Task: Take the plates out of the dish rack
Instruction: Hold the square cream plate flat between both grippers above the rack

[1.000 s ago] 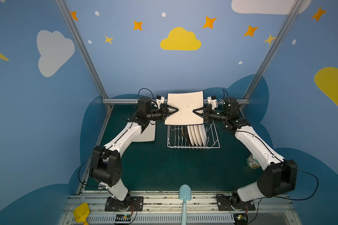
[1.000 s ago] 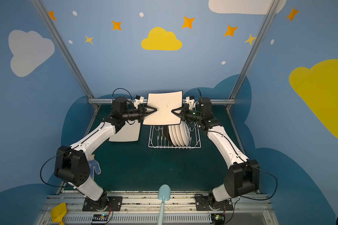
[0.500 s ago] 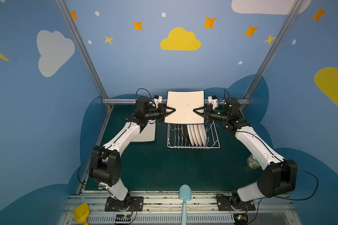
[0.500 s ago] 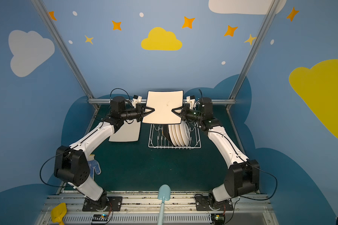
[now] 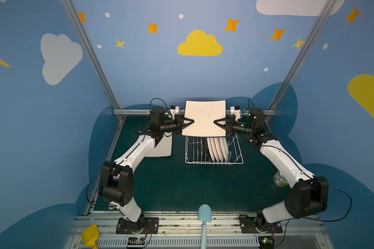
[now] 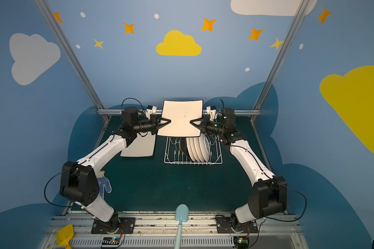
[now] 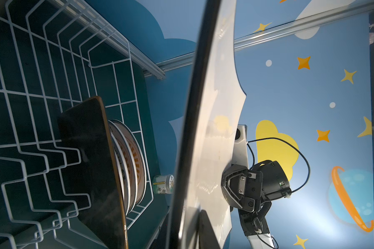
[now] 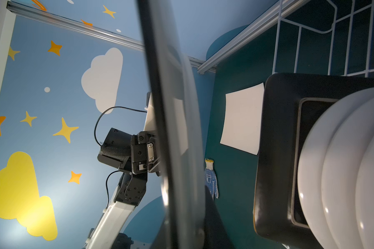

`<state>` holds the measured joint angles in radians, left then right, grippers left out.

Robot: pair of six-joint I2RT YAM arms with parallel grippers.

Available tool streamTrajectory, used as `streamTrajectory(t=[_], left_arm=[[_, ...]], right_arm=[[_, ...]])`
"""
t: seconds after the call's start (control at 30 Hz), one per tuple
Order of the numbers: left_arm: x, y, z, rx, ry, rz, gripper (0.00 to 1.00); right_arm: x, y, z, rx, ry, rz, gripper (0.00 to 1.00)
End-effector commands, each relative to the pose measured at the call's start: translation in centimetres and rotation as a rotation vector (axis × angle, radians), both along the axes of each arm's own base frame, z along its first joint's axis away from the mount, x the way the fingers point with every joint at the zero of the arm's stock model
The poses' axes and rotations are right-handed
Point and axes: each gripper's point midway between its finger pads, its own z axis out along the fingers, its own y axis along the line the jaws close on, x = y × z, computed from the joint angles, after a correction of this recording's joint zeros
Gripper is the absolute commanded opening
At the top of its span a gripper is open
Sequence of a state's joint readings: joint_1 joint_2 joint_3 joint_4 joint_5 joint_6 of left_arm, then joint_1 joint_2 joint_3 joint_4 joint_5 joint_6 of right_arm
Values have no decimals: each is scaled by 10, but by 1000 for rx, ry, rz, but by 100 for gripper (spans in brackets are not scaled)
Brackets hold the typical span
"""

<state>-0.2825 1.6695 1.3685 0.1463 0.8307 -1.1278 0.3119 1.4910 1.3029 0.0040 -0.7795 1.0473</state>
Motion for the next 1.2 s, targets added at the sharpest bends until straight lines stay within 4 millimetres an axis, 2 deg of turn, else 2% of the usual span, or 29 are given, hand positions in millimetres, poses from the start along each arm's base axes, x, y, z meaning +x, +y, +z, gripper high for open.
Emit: streamTrajectory(t=[0.0, 0.1, 0.43, 0.53, 0.67, 0.9, 0.97, 1.17], left_arm=[[-11, -9, 24, -18, -137, -51, 3], [-13, -11, 24, -28, -141, -69, 3], [-12, -14, 25, -42, -133, -109, 27], [-12, -16, 25, -45, -130, -120, 28], [-12, -16, 23, -44, -124, -120, 22], [-11, -15, 24, -47, -125, -109, 3], [-12, -15, 26, -49, -127, -109, 3], [-12, -14, 32, -59, -137, -103, 3]], right_arm=[[-5, 7, 31, 26, -152, 32, 2], [-5, 9, 31, 29, -157, 48, 0], [-9, 13, 33, 39, -171, 94, 0], [-9, 14, 33, 41, -170, 100, 0], [-8, 15, 32, 46, -166, 106, 0], [-7, 16, 26, 45, -147, 109, 0], [-7, 15, 25, 44, -147, 102, 0], [-4, 12, 22, 32, -132, 75, 25]])
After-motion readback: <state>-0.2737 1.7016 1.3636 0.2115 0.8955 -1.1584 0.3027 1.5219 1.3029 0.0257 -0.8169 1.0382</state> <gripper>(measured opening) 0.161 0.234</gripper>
